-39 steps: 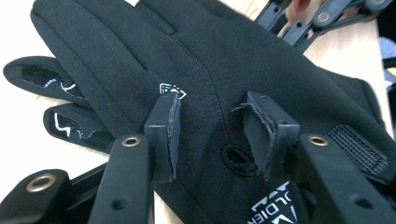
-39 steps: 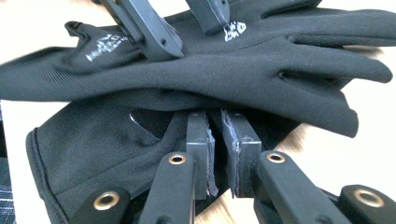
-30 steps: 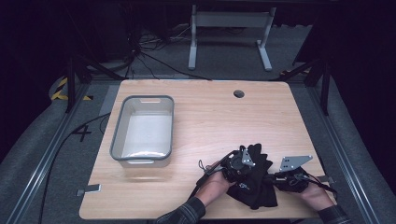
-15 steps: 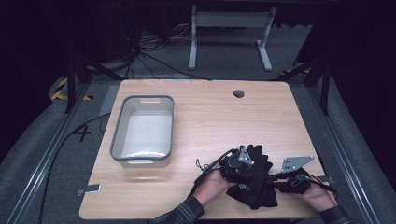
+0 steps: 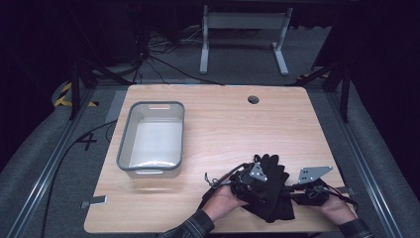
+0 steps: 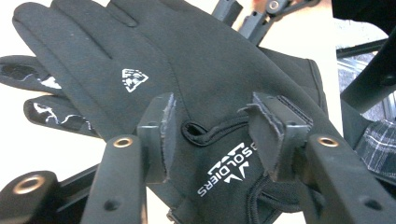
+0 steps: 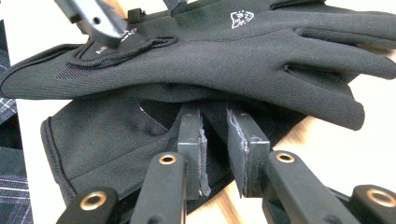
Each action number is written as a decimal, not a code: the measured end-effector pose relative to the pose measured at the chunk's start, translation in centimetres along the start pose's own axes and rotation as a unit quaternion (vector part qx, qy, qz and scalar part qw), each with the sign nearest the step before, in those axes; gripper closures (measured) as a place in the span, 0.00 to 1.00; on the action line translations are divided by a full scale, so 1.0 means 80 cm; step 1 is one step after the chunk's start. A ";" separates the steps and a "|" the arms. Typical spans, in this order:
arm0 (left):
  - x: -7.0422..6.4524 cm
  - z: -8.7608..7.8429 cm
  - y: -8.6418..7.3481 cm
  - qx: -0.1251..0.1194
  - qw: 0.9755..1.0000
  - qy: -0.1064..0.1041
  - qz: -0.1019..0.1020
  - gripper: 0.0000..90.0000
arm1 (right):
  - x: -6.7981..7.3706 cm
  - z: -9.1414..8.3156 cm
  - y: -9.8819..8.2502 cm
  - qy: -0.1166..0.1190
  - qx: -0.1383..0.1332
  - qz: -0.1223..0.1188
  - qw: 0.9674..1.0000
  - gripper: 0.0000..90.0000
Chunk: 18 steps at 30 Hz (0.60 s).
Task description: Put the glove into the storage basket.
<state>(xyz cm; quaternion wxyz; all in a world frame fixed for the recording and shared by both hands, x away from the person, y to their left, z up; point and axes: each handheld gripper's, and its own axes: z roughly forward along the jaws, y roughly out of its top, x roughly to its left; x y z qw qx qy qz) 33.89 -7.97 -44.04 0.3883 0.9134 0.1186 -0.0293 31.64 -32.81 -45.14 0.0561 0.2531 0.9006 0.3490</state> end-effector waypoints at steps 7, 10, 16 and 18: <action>0.014 0.006 0.014 -0.015 0.999 0.034 -0.005 0.56 | 0.000 0.000 0.000 0.000 0.000 0.001 1.000 0.84; 0.023 0.017 0.021 -0.012 0.999 0.041 -0.002 0.56 | 0.000 0.000 0.000 0.000 0.000 0.001 1.000 0.84; 0.022 0.037 0.021 0.000 0.999 0.037 0.006 0.65 | 0.000 0.001 0.000 0.000 -0.001 0.001 1.000 0.85; 0.021 0.042 0.020 -0.003 1.000 0.028 0.000 0.75 | 0.000 0.001 0.000 0.000 -0.001 0.002 1.000 0.85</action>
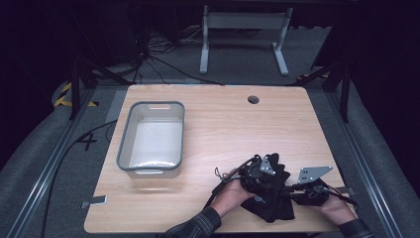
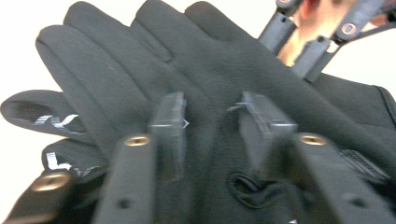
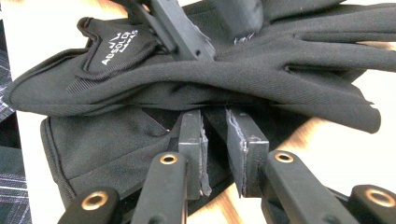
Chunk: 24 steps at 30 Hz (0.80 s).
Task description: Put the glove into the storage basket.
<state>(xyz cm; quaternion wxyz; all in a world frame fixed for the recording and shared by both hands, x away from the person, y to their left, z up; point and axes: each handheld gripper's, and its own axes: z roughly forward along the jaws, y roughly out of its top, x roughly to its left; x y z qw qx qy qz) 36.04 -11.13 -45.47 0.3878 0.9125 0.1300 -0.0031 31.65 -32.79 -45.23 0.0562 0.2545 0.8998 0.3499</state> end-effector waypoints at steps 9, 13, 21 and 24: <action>-0.003 -0.004 0.003 0.004 1.000 0.012 0.005 0.98 | 0.000 0.000 0.000 0.000 0.000 0.004 1.000 0.85; -0.001 -0.018 0.006 -0.008 1.000 0.010 -0.004 1.00 | 0.001 -0.002 0.000 -0.002 -0.001 0.002 1.000 0.84; 0.001 -0.058 0.014 -0.047 0.999 0.015 -0.011 1.00 | 0.003 -0.009 -0.002 -0.002 -0.001 -0.002 1.000 0.86; 0.002 -0.069 0.015 -0.056 0.998 0.021 -0.011 1.00 | 0.004 -0.006 -0.002 0.002 0.006 -0.004 1.000 0.88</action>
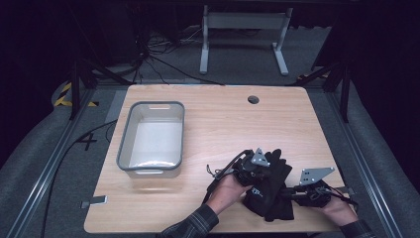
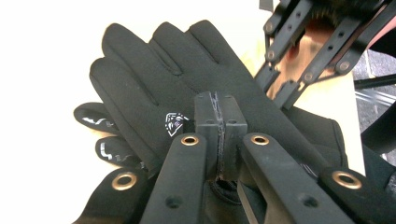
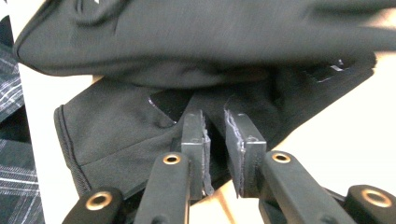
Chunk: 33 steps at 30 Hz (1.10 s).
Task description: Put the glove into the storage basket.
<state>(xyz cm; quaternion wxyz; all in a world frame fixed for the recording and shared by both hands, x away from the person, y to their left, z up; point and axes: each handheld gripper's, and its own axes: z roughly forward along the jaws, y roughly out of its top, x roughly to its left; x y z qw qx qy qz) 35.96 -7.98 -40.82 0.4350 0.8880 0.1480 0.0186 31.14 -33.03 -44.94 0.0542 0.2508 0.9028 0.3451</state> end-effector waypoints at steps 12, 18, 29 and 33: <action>0.011 -0.028 0.000 -0.023 1.000 0.018 -0.009 1.00 | 0.010 -0.005 -0.010 0.020 0.001 -0.002 1.000 0.99; 0.013 -0.036 -0.001 -0.025 0.999 0.019 -0.014 1.00 | 0.013 0.013 0.005 0.014 -0.010 -0.007 1.000 1.00; 0.016 -0.036 -0.007 -0.019 0.999 0.016 -0.021 1.00 | 0.015 0.039 0.033 0.005 -0.032 -0.012 0.999 1.00; 0.014 -0.027 -0.005 -0.013 1.000 0.007 -0.022 1.00 | 0.007 0.011 0.028 -0.022 -0.059 -0.004 0.998 1.00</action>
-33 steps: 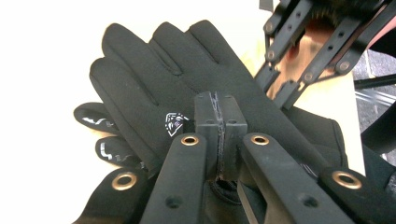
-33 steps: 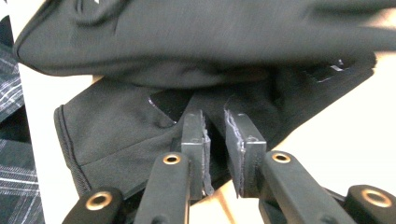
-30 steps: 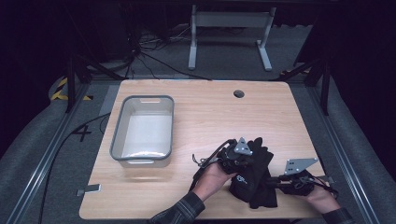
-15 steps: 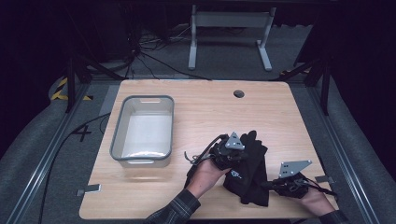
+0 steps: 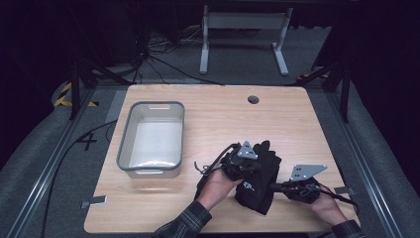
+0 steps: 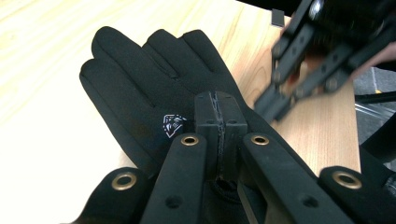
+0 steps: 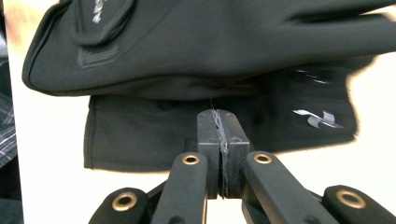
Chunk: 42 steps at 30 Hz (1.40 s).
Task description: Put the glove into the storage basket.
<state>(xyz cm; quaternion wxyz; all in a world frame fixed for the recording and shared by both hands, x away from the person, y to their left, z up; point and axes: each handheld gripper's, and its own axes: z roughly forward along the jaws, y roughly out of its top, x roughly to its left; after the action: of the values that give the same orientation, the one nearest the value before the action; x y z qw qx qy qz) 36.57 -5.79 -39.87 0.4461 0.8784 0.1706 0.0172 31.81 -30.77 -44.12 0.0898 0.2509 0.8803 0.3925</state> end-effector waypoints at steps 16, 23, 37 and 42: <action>-0.001 0.050 -0.013 0.037 0.999 -0.008 -0.005 0.97 | -0.026 -0.037 -0.027 -0.042 -0.014 0.034 0.998 0.97; 0.013 0.020 -0.019 0.023 0.999 0.023 -0.019 0.77 | -0.026 -0.029 -0.020 -0.035 -0.012 0.035 0.999 0.95; 0.005 0.026 -0.053 0.090 0.996 0.006 -0.020 0.84 | -0.025 0.011 -0.004 -0.026 0.012 0.020 0.999 0.99; 0.002 0.025 -0.059 0.096 0.995 0.007 -0.019 0.83 | -0.032 0.019 0.000 -0.025 0.012 0.021 0.999 0.99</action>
<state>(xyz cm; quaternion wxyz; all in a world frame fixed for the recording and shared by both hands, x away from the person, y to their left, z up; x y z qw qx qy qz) 35.77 -4.74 -44.82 0.3586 0.9137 0.1910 -0.0011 34.51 -31.11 -45.23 0.1007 0.2802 0.8768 0.3776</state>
